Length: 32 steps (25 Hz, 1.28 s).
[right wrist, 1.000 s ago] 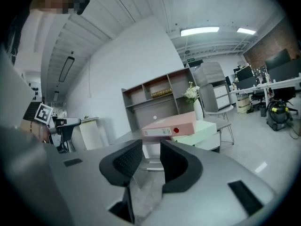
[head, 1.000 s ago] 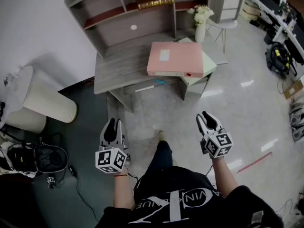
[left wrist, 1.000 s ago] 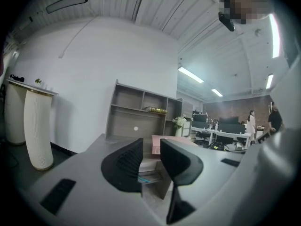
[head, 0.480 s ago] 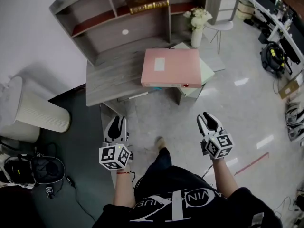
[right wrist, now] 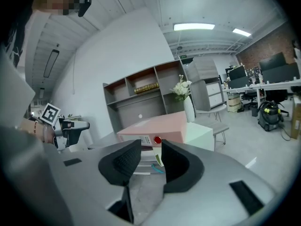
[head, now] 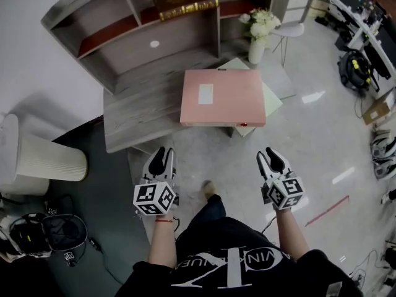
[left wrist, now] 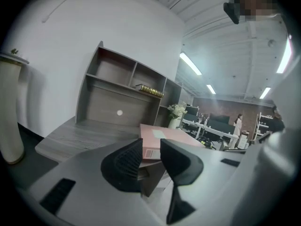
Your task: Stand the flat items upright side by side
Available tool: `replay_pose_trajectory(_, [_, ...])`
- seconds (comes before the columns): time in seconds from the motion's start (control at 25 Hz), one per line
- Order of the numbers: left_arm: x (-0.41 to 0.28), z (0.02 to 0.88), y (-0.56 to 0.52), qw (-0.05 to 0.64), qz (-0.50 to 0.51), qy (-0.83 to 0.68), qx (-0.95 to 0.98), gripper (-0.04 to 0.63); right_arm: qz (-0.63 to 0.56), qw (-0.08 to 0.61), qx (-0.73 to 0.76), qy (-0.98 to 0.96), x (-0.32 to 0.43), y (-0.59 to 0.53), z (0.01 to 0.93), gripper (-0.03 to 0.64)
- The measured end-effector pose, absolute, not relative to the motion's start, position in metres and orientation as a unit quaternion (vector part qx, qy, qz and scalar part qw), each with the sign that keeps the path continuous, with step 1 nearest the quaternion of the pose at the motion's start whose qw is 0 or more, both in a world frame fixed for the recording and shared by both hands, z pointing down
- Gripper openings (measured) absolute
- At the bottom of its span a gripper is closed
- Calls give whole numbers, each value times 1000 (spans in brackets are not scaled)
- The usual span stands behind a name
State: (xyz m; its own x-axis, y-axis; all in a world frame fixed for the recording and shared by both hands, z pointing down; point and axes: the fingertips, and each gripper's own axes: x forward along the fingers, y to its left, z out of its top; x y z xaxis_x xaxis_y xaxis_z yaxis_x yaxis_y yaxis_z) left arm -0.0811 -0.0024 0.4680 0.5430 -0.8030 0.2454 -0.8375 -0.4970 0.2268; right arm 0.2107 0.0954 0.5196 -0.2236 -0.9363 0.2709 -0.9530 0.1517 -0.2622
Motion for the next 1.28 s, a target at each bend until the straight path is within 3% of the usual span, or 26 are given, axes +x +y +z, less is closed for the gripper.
replay_pose_trajectory(0.32, [-59, 490, -44, 207, 55, -452, 866, 105, 198, 37, 636, -745, 220, 65, 523, 152])
replay_pose_trajectory(0.68, [-49, 536, -76, 343, 13, -434, 833, 160, 200, 59, 642, -738, 218, 23, 529, 170])
replay_pose_trajectory(1.12, [-3, 574, -76, 515, -86, -359, 773, 307, 213, 102, 645, -727, 228, 22, 547, 232])
replay_pose_trajectory(1.28, [9, 576, -79, 548, -120, -338, 755, 320, 218, 104, 645, -725, 232, 20, 546, 249])
